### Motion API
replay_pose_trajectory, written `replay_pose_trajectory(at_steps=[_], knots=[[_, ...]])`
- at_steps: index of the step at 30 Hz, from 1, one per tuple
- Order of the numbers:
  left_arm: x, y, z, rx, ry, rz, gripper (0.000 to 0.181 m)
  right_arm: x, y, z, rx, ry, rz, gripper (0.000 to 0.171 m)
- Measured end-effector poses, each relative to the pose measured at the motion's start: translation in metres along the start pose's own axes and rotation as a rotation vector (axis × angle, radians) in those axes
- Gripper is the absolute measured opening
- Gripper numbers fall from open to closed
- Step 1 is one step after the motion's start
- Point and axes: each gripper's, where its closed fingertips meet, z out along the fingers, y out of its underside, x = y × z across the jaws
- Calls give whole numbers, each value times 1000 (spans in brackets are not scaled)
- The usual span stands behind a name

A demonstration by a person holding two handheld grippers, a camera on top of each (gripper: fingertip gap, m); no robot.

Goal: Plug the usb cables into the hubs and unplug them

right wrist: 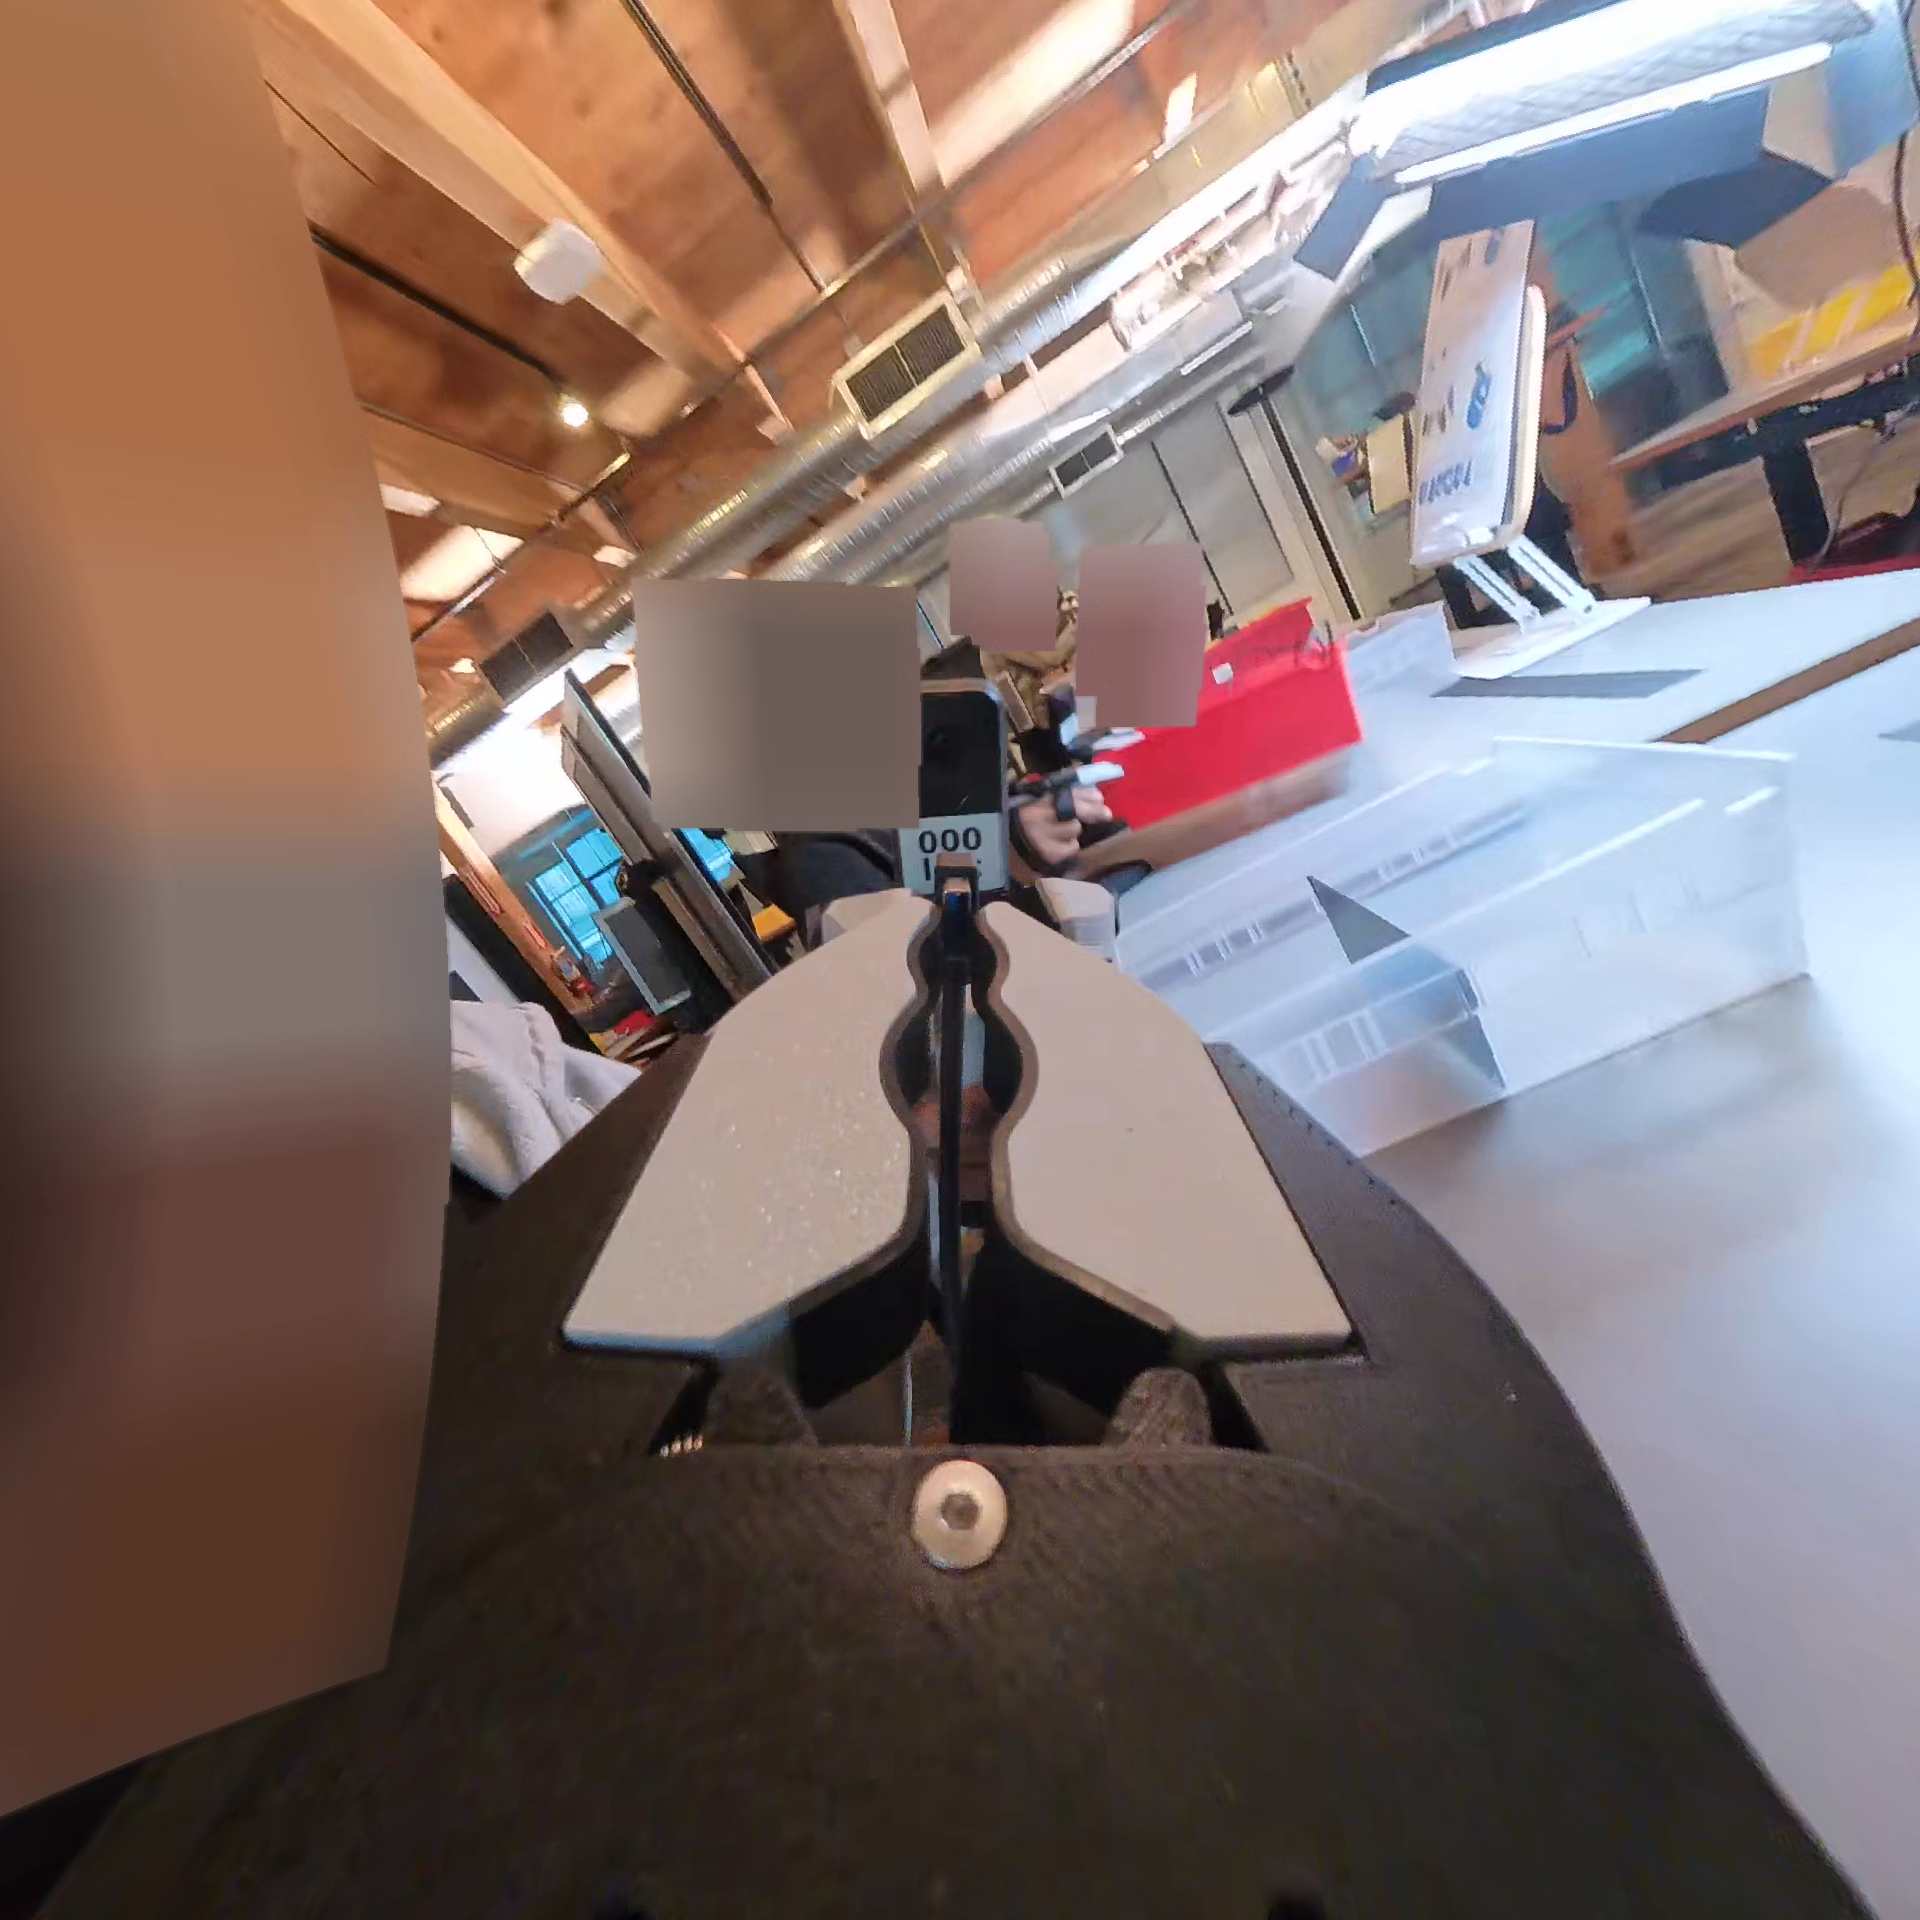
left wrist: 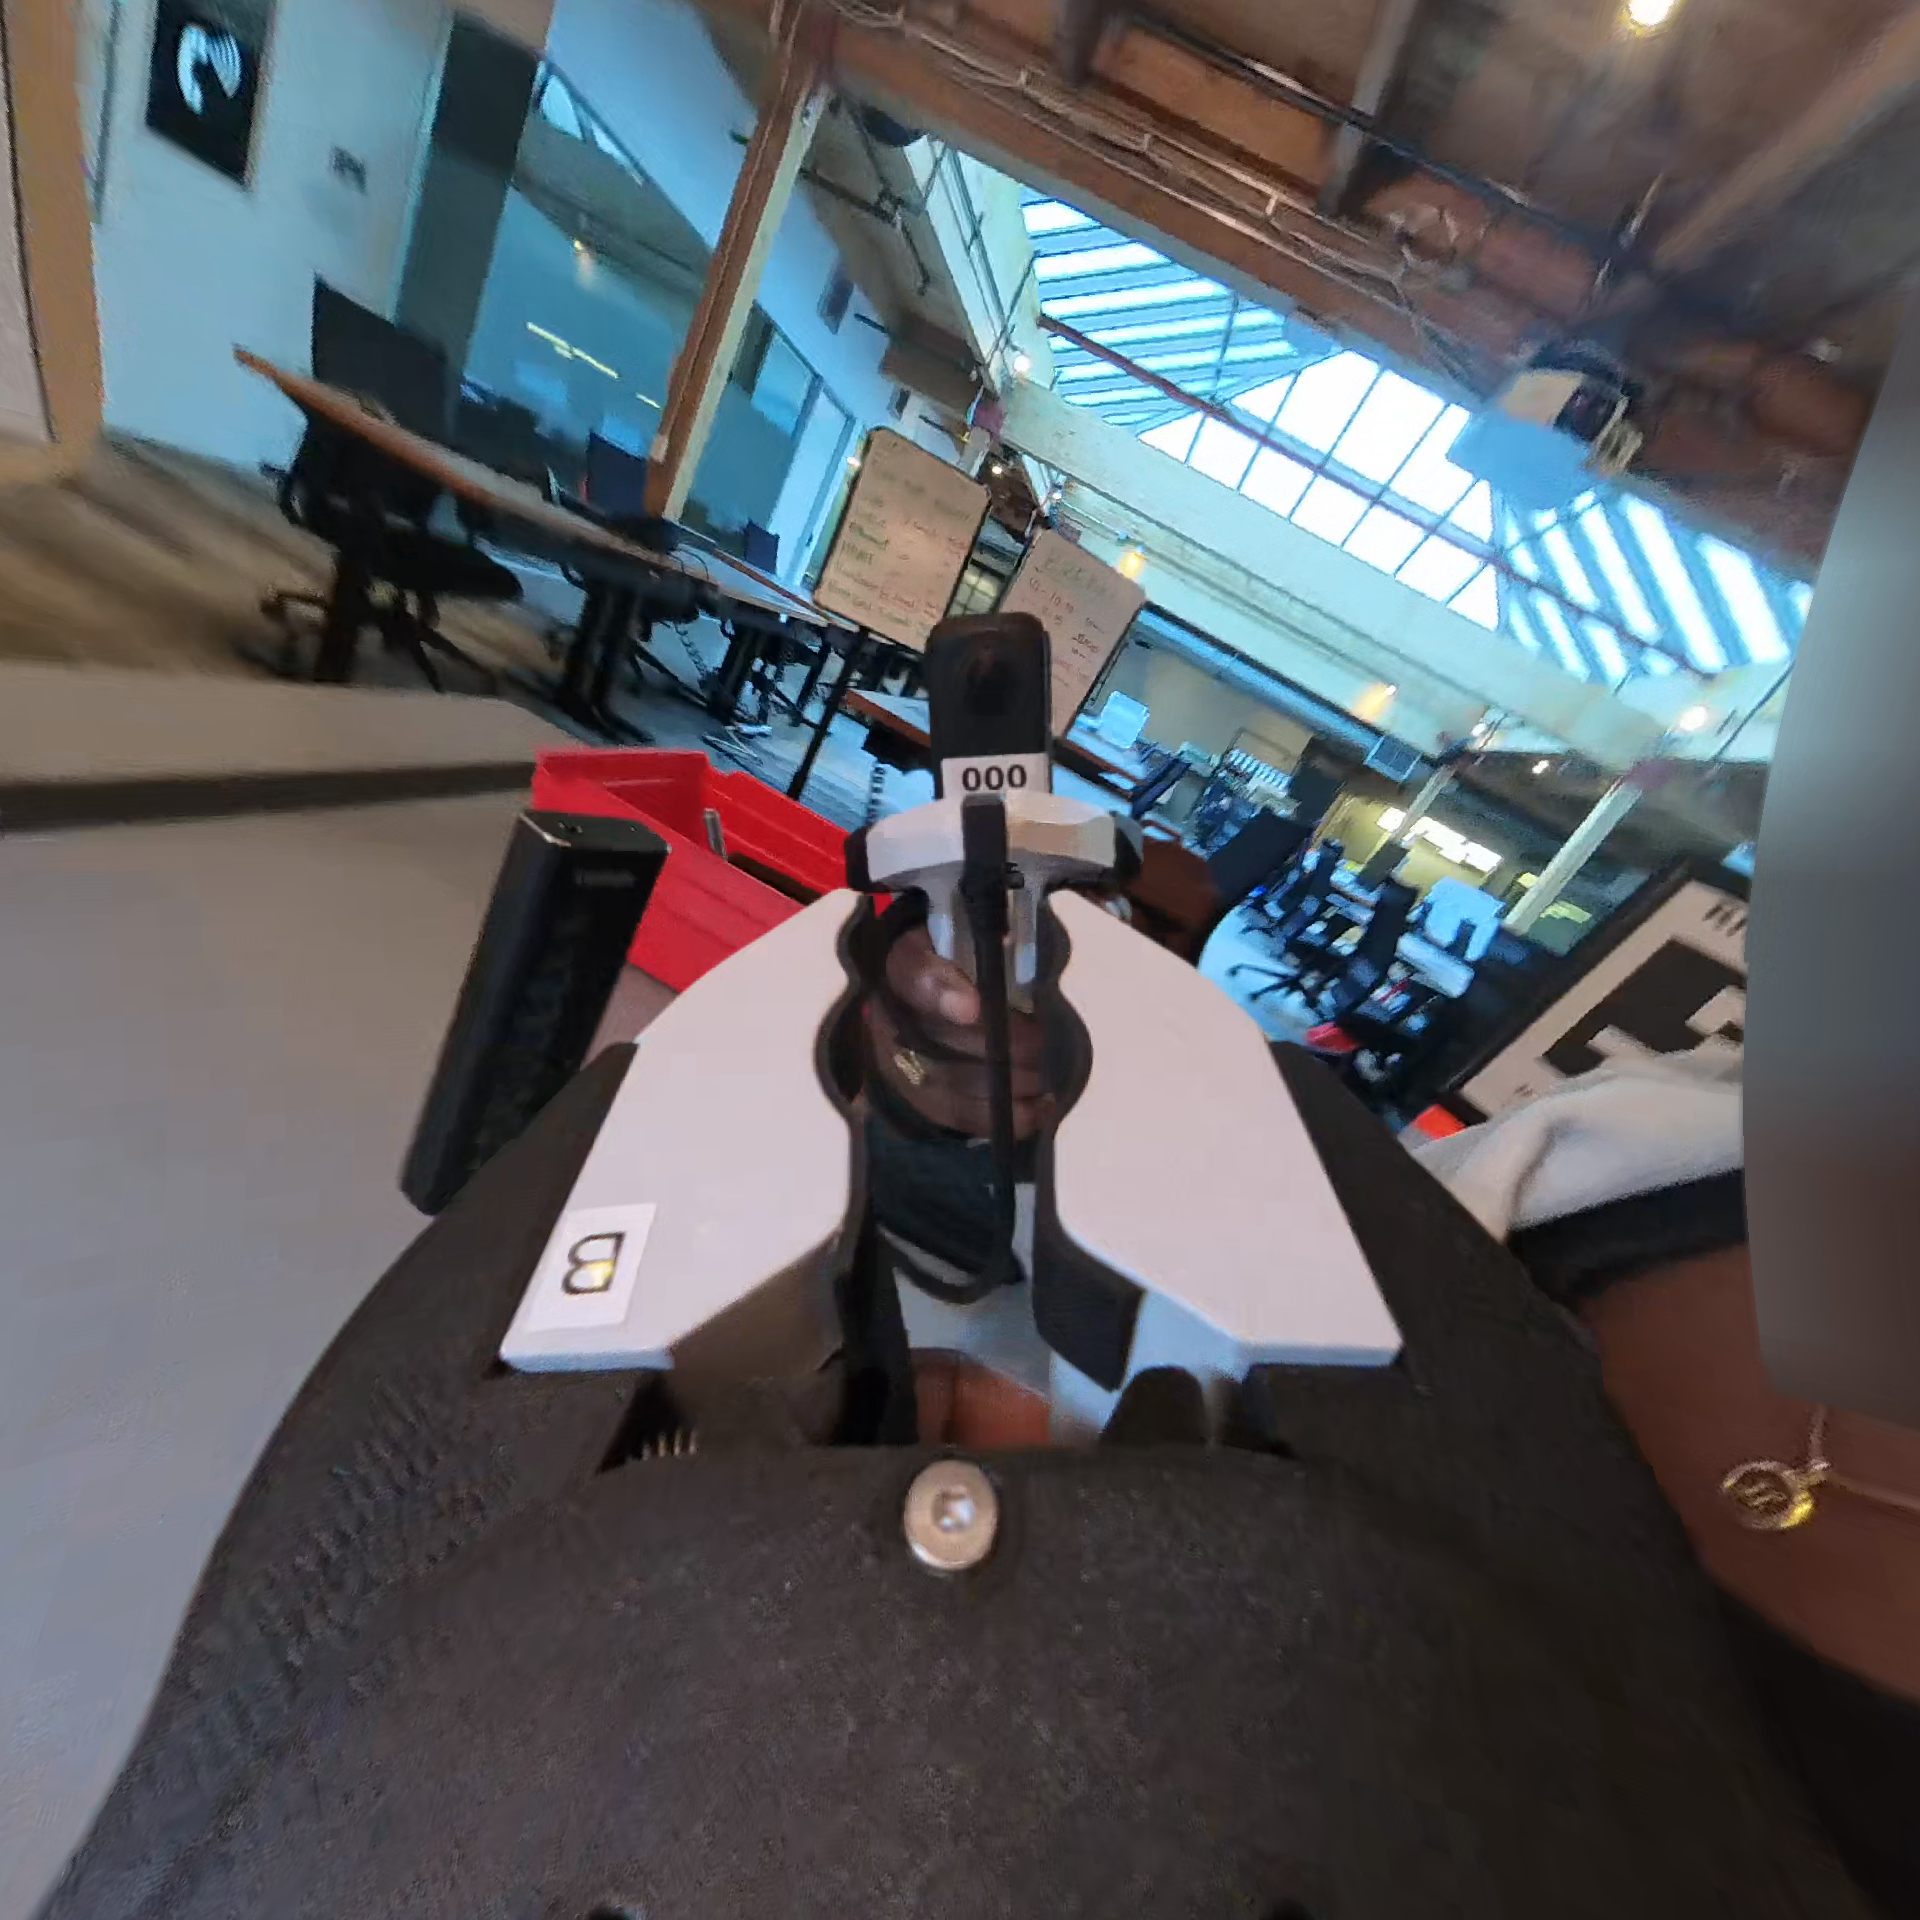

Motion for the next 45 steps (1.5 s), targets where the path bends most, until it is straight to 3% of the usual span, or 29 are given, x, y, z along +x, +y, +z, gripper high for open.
replay_pose_trajectory(at_steps=[6,19,22,24,26,28,30,32,36,39,45], knots=[[-9,-1,1,43,65,-232,23,10,13,3,-78,65,-26,4],[-7,8,8,2,55,-125,9,11,15,2,-99,78,-45,4],[-6,8,10,27,49,-115,9,9,14,-1,-110,84,-158,7],[-9,10,10,60,41,-154,8,19,-3,-14,-96,216,-386,43],[-16,16,10,82,27,-218,8,51,-33,-50,-100,549,-698,75],[-26,22,9,112,9,-299,8,80,-59,-98,-107,849,-893,88],[-33,27,9,128,9,-368,8,103,-58,-125,-111,905,-814,88],[-40,32,9,139,0,-408,8,127,-36,-135,-174,838,-638,86],[-47,35,7,170,6,-469,9,162,33,-142,-504,710,-411,83],[-51,39,4,178,9,-505,9,182,66,-150,-678,696,-393,78],[-59,40,1,209,3,-540,8,214,85,-146,-755,685,-458,48]])
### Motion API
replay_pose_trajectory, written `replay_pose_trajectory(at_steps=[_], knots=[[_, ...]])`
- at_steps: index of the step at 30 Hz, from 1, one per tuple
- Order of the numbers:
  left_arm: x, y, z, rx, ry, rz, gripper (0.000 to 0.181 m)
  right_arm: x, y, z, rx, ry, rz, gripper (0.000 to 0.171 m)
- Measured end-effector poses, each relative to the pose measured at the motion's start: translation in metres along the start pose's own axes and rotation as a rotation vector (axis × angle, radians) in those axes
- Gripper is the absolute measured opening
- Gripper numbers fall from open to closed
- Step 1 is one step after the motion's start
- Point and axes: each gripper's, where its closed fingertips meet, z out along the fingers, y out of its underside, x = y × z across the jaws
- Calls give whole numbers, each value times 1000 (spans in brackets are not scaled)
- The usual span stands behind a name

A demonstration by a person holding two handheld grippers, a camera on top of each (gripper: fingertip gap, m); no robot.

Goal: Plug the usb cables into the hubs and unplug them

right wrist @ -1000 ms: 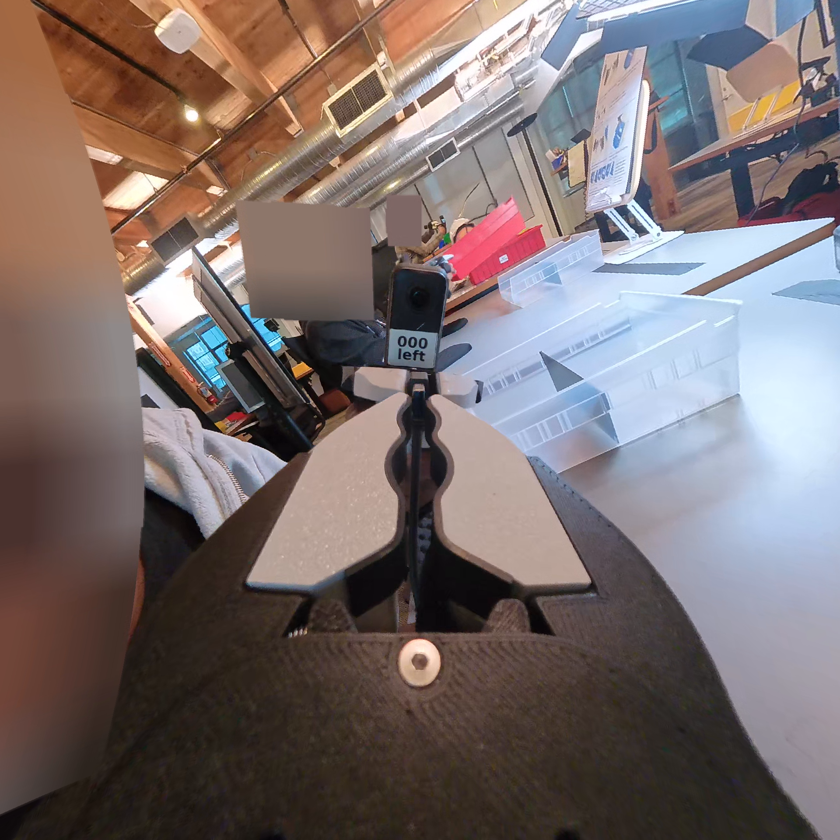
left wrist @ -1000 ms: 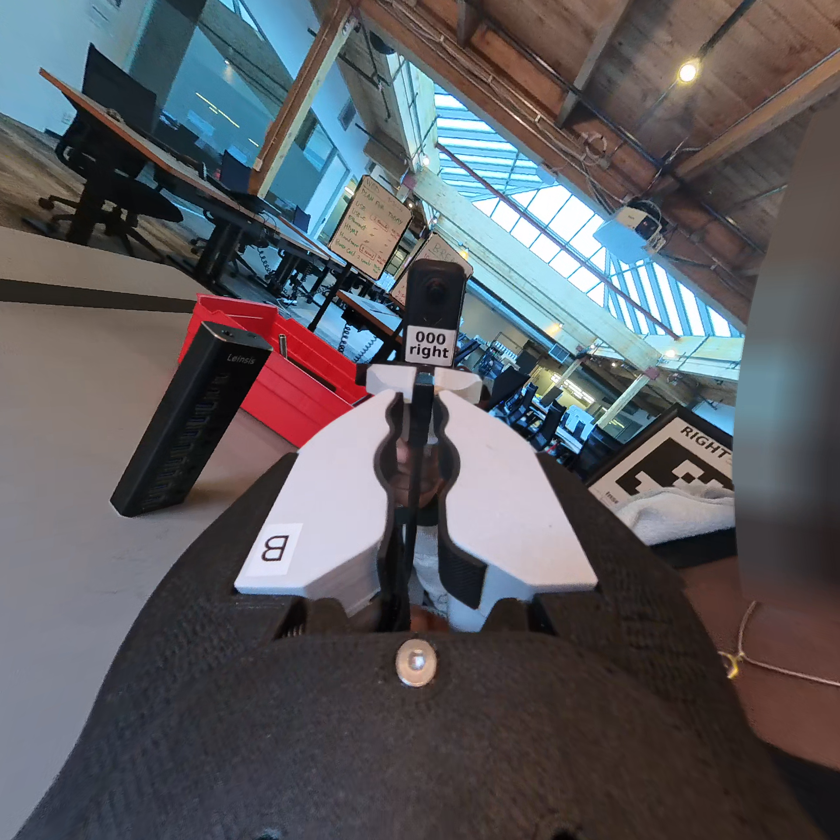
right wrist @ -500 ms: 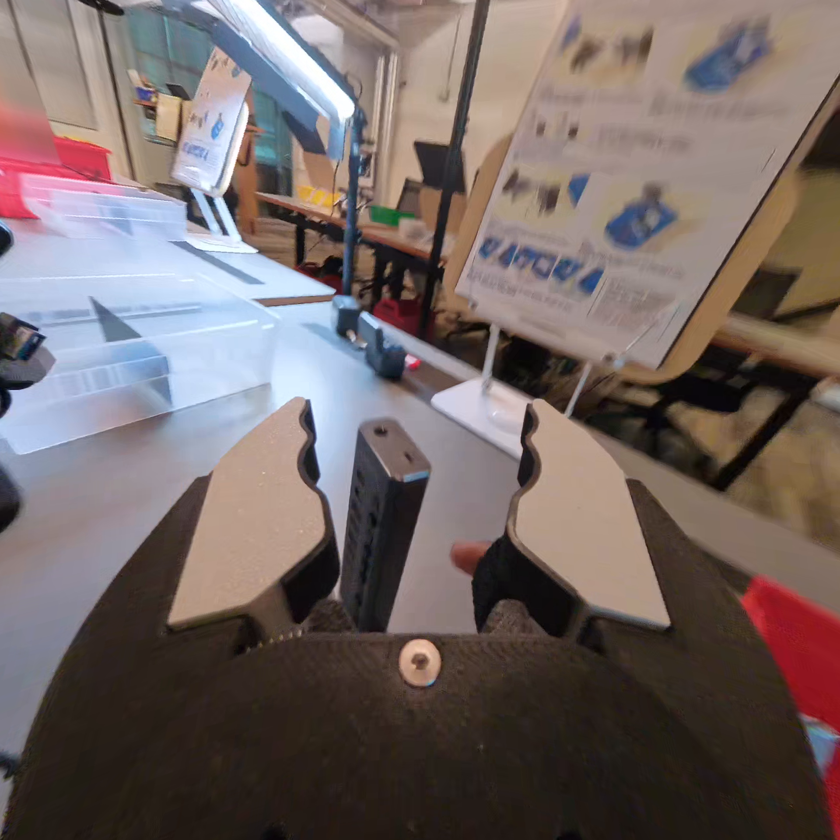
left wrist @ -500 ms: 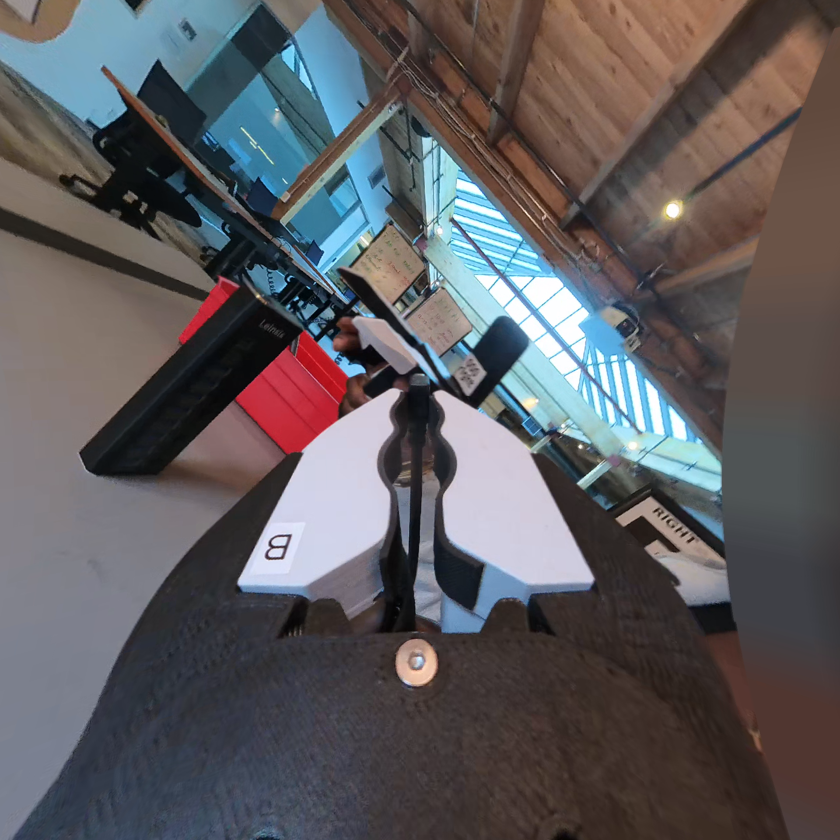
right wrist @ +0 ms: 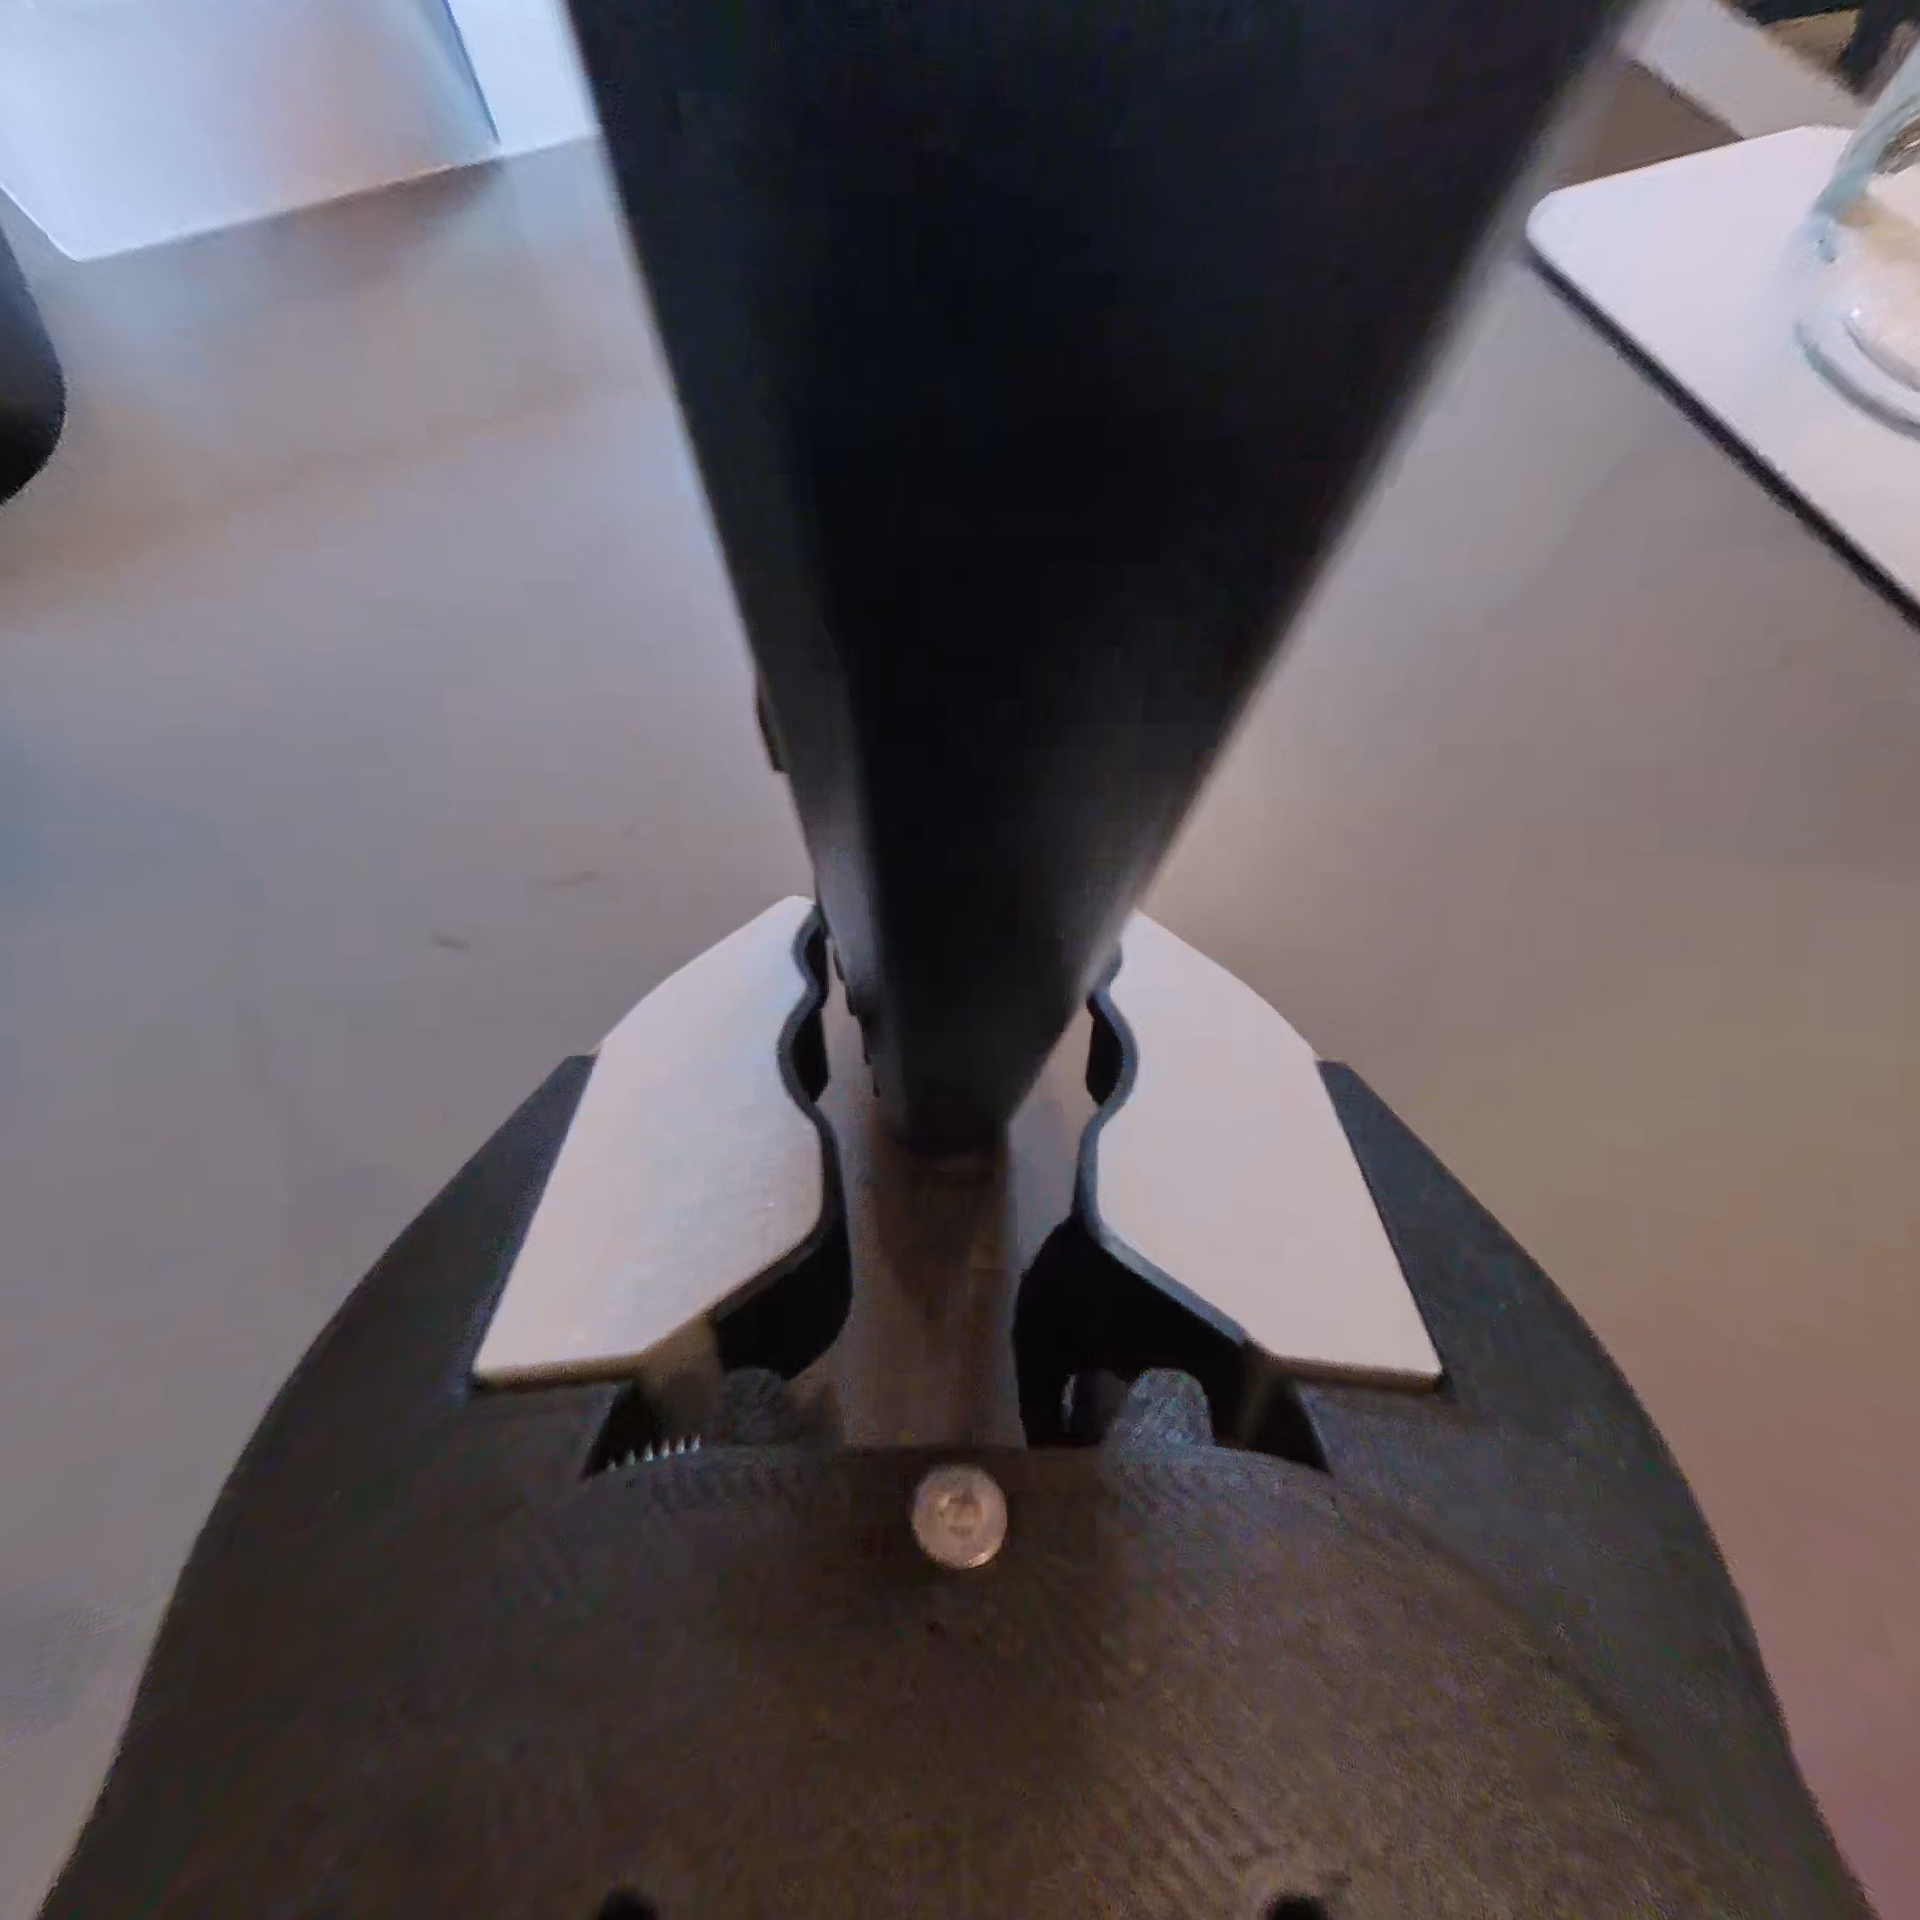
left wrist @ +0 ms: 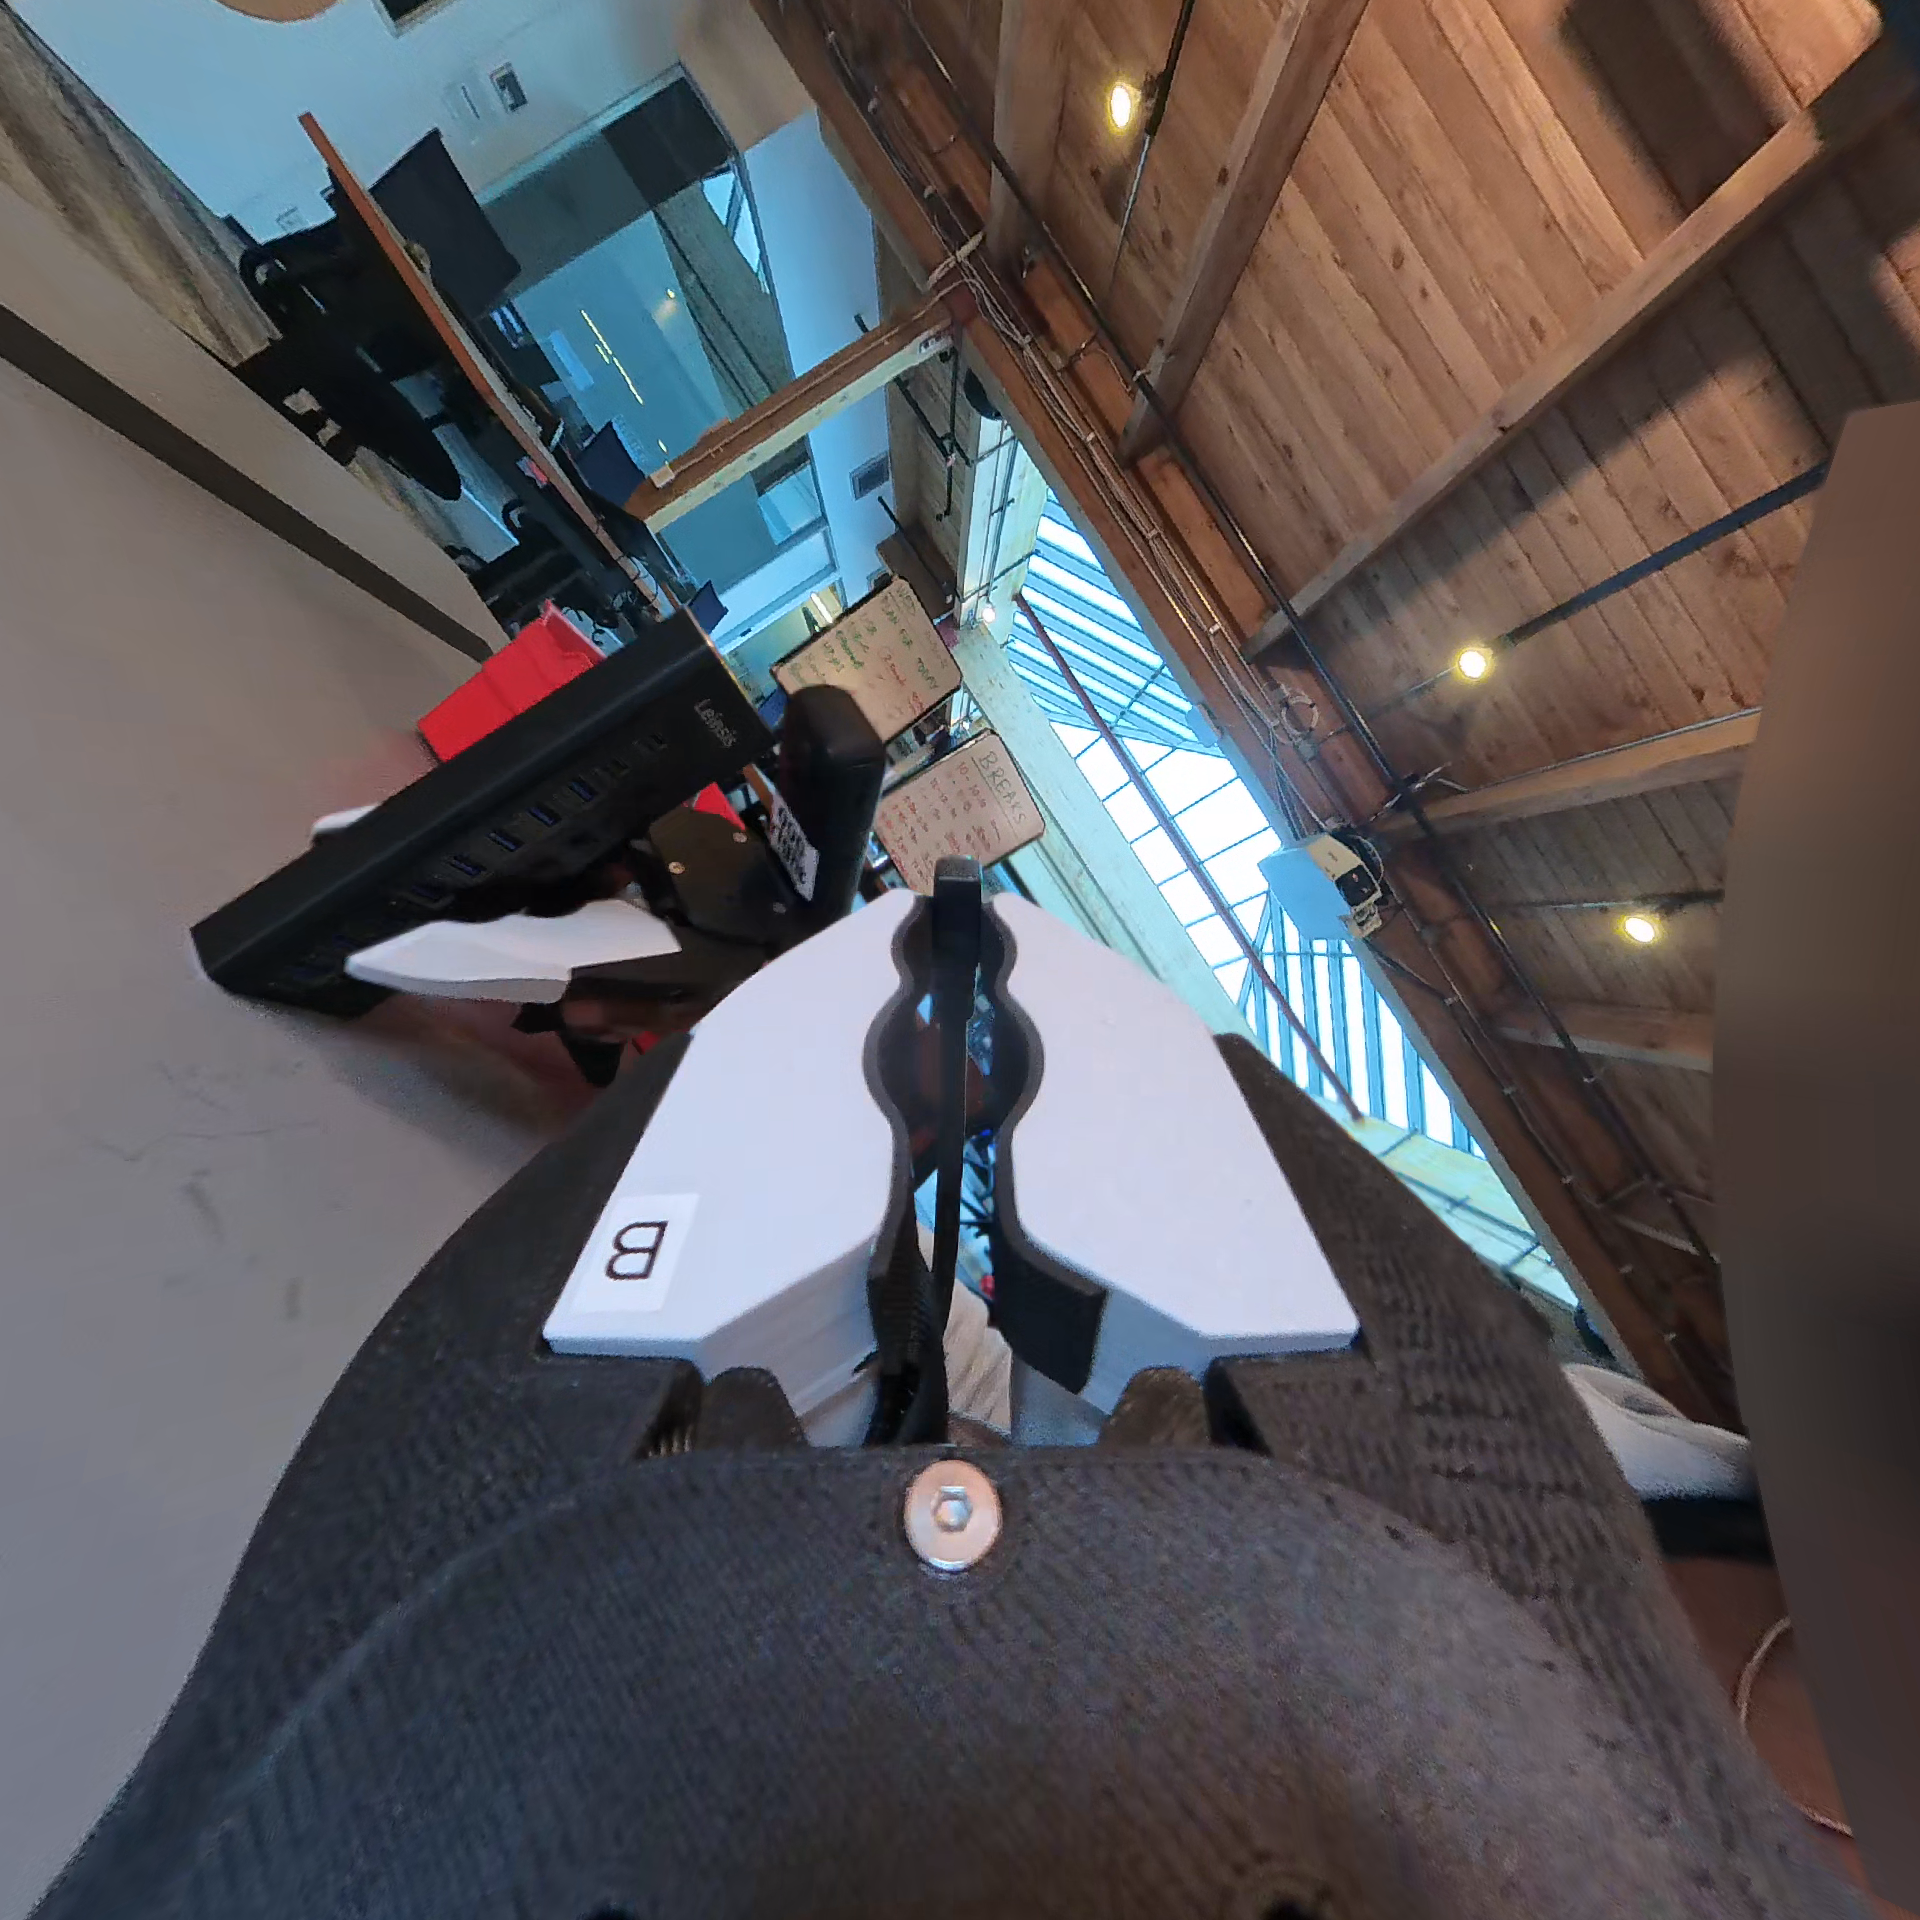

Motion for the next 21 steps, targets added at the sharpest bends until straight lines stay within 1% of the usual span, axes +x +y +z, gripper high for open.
replay_pose_trajectory(at_steps=[2,5,7,10,13,15,19,21], knots=[[-1,-4,0,29,7,-12,9,-2,1,10,9,4,7,31],[-7,-9,1,81,-8,-36,9,-2,-7,13,47,42,23,30],[-12,-11,3,115,-22,-48,9,-1,-21,12,101,88,74,30],[-18,-13,11,162,-42,-61,9,-8,-61,1,285,133,163,30],[-20,-16,19,219,-59,-79,8,-21,-94,-10,465,125,249,30],[-20,-17,25,243,-88,-61,8,-25,-103,-14,524,166,231,30],[-27,-15,36,250,-158,9,8,-24,-106,-16,537,336,133,30],[-31,-13,39,259,-167,-21,9,-24,-109,-20,565,402,108,29]])
